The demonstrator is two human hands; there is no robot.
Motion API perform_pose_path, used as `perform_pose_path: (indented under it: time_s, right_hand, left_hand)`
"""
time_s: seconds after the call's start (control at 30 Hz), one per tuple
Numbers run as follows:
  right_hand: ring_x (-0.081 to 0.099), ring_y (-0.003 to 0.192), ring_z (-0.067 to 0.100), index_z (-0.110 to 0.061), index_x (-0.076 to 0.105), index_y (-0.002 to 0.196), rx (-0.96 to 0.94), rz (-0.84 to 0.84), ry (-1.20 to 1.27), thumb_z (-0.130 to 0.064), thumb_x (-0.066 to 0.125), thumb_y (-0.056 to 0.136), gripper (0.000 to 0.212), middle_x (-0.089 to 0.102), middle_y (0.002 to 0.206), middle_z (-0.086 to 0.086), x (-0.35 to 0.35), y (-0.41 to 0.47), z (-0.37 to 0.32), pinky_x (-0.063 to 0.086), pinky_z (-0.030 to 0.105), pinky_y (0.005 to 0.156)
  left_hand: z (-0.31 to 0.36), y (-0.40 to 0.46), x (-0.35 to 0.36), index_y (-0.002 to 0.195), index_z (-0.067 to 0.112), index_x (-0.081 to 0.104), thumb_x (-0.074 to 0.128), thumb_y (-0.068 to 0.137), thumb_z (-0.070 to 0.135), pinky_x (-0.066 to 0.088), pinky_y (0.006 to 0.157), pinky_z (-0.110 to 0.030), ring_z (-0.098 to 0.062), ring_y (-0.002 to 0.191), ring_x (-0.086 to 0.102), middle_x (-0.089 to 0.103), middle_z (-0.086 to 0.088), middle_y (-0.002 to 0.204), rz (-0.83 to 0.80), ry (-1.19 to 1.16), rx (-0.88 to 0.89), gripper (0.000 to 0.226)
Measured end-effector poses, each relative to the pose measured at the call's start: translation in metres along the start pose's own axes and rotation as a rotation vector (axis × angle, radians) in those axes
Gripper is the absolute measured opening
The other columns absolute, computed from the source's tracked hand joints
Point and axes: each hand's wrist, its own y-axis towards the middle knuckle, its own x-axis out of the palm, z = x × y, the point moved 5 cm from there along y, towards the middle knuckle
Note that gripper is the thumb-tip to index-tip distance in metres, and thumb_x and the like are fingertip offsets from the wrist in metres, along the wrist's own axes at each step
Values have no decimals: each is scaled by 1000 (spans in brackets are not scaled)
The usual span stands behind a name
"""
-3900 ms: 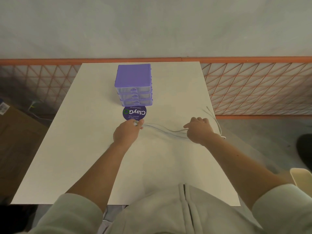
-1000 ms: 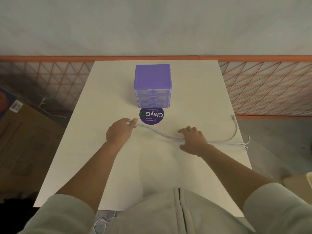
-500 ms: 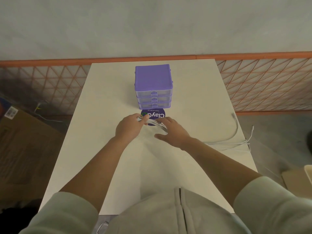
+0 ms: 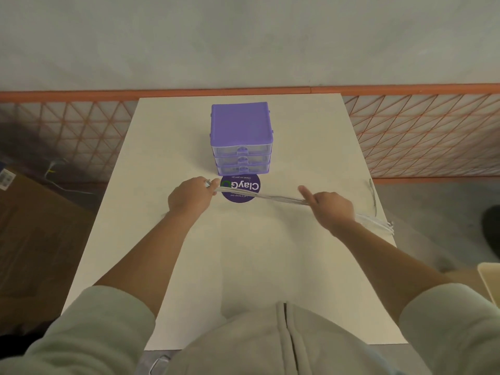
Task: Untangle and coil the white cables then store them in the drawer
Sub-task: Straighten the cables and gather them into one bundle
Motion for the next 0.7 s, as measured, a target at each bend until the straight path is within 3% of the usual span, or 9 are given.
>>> perform_pose_path:
  time_s: [0.23, 0.33, 0.4, 0.53, 0.7]
  right_hand:
    - [58, 66, 28, -11, 64, 75, 62, 99, -146, -46, 23, 101, 60, 55, 62, 4, -10, 22, 51, 38, 29, 58]
    - [54, 64, 26, -11, 66, 85, 74, 121, -253, -35, 23, 104, 52, 50, 61, 2, -12, 28, 57, 34, 29, 57]
    - [54, 65, 27, -10, 66, 87, 128, 95, -258, -33, 20, 105, 54, 46, 59, 1, -8, 29, 63, 35, 30, 61]
    - [53, 72, 28, -12, 61, 83, 245, 30, -161, -37, 17, 106, 55, 48, 65, 3, 10, 25, 74, 37, 31, 67]
    - [55, 74, 28, -12, 60, 85, 259, 6, -104, -41, 19, 105, 54, 54, 71, 3, 15, 21, 79, 38, 31, 70]
  left_hand:
    - [13, 0, 19, 87, 27, 68, 38, 98, 58, 38, 67, -30, -22, 78, 57, 59, 8, 78, -77, -12, 0, 44]
    - [22, -5, 23, 89, 26, 68, 38, 97, 59, 39, 66, -30, -22, 73, 57, 55, 12, 70, -88, -17, 23, 45]
    - [28, -8, 24, 88, 27, 66, 37, 97, 61, 40, 65, -30, -21, 71, 57, 58, 12, 72, -94, -22, 51, 46]
    - [36, -10, 27, 95, 25, 67, 37, 96, 63, 49, 74, -33, -22, 85, 64, 70, 10, 93, -91, -52, 107, 48]
    - [36, -12, 27, 87, 28, 66, 38, 96, 62, 48, 71, -33, -23, 81, 62, 68, 4, 89, -100, -33, 94, 45]
